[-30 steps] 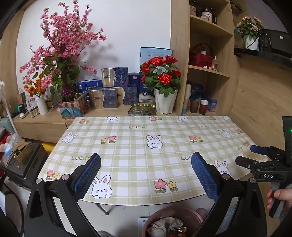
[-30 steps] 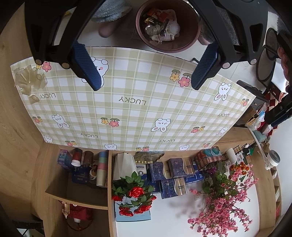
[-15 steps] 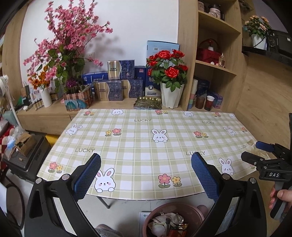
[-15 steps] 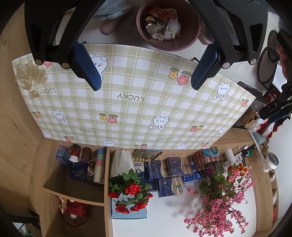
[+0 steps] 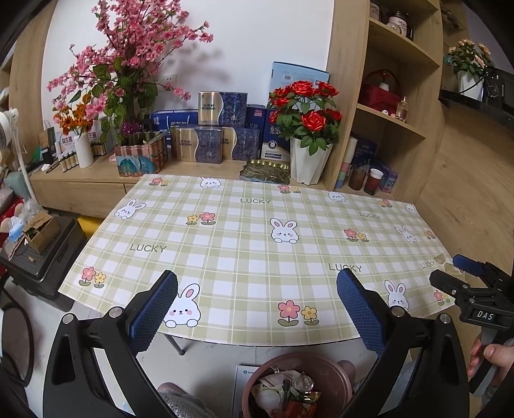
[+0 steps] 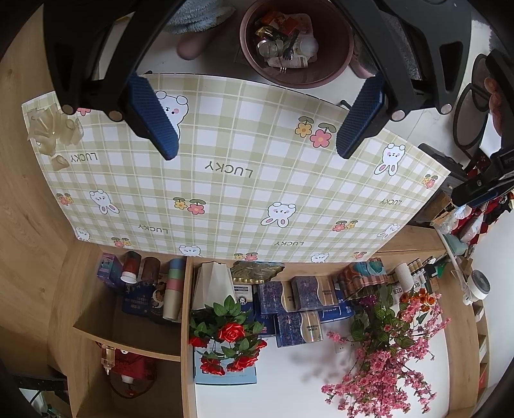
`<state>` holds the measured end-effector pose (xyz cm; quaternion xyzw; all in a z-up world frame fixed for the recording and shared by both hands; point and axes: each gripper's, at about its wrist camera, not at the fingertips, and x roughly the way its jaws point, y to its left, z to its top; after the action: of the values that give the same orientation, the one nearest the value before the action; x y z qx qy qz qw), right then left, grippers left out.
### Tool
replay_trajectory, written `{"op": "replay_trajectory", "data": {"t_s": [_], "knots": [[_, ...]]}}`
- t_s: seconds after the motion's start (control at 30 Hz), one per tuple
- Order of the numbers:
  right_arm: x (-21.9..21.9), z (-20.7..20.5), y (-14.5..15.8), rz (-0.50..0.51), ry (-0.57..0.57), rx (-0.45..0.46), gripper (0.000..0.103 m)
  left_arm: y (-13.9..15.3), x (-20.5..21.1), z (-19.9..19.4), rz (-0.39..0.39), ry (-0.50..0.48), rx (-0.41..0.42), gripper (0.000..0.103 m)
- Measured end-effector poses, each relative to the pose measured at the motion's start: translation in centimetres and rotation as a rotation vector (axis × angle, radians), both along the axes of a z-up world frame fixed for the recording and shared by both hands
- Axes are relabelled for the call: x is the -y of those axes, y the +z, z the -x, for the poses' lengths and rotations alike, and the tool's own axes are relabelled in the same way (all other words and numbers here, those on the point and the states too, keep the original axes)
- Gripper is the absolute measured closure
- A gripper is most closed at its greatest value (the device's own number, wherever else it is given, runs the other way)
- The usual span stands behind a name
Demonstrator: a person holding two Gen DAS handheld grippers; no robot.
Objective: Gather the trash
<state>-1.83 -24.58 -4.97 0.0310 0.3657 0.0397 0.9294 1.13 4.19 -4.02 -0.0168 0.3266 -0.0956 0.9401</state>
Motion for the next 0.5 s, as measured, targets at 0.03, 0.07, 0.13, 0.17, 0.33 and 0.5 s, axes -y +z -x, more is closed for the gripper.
{"op": "replay_trajectory", "data": {"t_s": [0.03, 0.07, 0.13, 0.17, 0.33, 0.5], "knots": [[0.0, 0.0, 0.0, 0.001, 0.0, 0.001, 0.006, 0.0, 0.1, 0.0, -0.009, 0.007, -0.002, 0.006], [0.0, 0.0, 0.0, 0.001, 0.001, 0.001, 0.006, -0.1, 0.2, 0.0, -0.022, 0.013, 0.0, 0.006], [-0.1, 0.0, 0.0, 0.001, 0.001, 0.0, 0.006, -0.1, 0.4, 0.1, -0.04, 0.018, 0.008, 0.006], [-0.1, 0.0, 0.0, 0.001, 0.001, 0.0, 0.006, 0.0, 0.4, 0.1, -0.046, 0.019, 0.01, 0.006], [-0.1, -0.1, 0.1, 0.002, 0.001, 0.005, 0.006, -0.2, 1.1, 0.6, -0.095, 0.007, 0.032, 0.006], [-0.1, -0.1, 0.7, 0.008, 0.004, 0.015, 0.006, -0.5, 1.5, 0.5, -0.124, 0.0, 0.027, 0.006]]}}
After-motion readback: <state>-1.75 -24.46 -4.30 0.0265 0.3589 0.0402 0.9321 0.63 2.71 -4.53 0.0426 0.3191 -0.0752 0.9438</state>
